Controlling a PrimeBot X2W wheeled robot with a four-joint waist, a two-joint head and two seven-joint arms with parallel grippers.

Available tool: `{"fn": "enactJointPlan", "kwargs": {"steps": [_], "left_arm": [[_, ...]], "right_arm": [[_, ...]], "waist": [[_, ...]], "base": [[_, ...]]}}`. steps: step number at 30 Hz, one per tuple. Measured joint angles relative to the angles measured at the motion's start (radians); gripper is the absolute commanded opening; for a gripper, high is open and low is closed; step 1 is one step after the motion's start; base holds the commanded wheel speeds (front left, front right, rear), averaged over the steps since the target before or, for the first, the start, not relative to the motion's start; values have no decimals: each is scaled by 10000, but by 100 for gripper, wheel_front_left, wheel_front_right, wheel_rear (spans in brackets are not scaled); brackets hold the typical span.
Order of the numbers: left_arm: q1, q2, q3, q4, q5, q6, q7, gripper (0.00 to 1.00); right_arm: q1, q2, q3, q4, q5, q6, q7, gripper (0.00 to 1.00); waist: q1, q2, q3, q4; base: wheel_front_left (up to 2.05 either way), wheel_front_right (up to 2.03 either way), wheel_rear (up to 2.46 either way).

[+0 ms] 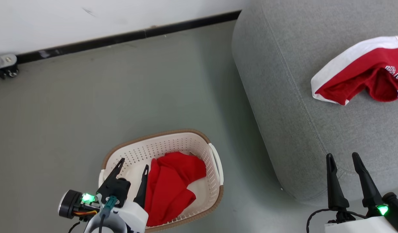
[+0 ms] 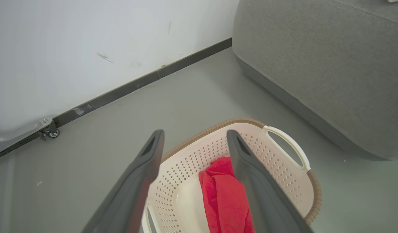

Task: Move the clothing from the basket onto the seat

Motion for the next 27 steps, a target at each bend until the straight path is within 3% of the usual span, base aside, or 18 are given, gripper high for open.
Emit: {"fn": "enactJointPlan", "kwargs": {"steps": [27], "left_arm": [[-1559,351,-541,2520,702,-249,608,100]], "right_arm": [[-1083,25,943,326,1016,0,-192,100]], "waist": [[0,0,2162,-1450]], "base": [[0,0,0]]}}
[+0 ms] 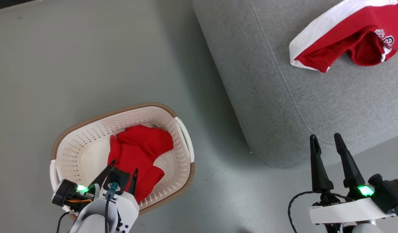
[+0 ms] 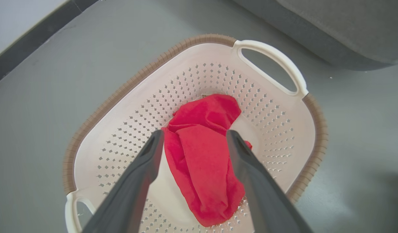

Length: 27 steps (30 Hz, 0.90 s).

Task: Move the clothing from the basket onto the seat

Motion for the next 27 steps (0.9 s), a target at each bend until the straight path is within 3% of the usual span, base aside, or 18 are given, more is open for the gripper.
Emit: {"fn": "enactJointPlan", "kwargs": {"steps": [27], "left_arm": [[-1233,345,610,1409,-130,535,286,100]], "right_arm": [[-1026,6,683,-364,334,0,-15,100]], "waist": [[0,0,1900,-1337]], "base": [[0,0,0]]}}
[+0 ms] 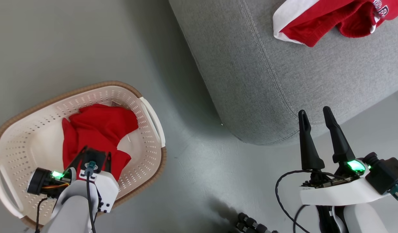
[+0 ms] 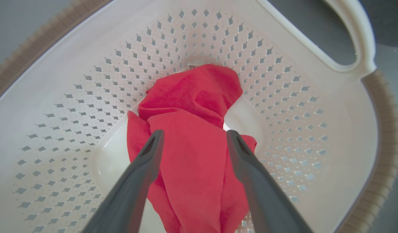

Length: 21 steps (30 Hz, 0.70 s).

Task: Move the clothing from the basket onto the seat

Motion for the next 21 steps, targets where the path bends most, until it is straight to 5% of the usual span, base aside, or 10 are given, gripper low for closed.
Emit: {"fn": "enactJointPlan", "kwargs": {"steps": [8,21], "left_arm": [[-413,148,-61,408,213,205,324,100],[-1009,623,270,1258,399,1206,1244,100]], "right_arm": [[-370,0,180,-56,228,0,0,100],[-663,4,253,-81,495,0,0,100]], "waist": [[0,0,504,-227],[0,0,1091,-445]], "base": [[0,0,0],[0,0,0]]}}
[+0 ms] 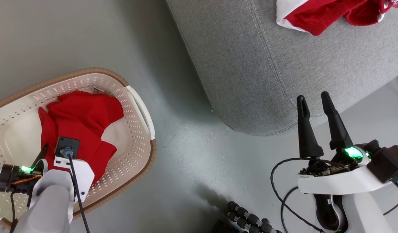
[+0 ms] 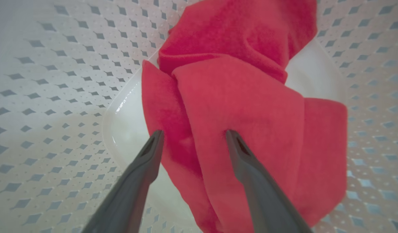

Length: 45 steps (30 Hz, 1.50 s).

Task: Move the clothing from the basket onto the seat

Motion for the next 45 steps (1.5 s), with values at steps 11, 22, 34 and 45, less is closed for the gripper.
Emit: {"fn": "enactJointPlan", "kwargs": {"steps": [11,22,34,45], "left_arm": [[-165,-336,186,221,-410,-84,180,100],[-566,-917,384,263,-1011,-750,36,100],[-765,-508,-215,608,-345,-685,29,0],[-767,-489,71,604,-453,-370,-443,0]], "right_arm": [[-145,2,25,12,94,0,0,100],[-153,2,21,10,94,0,0,100],[-179,2,8,0,94,0,0,100],[-569,0,94,21,265,0,0,100]], "waist": [[0,0,184,-62],[0,0,314,-53],[0,0,417,-23],[0,0,303,-51]], "base": [[0,0,0],[0,0,0],[0,0,0],[0,0,0]]}}
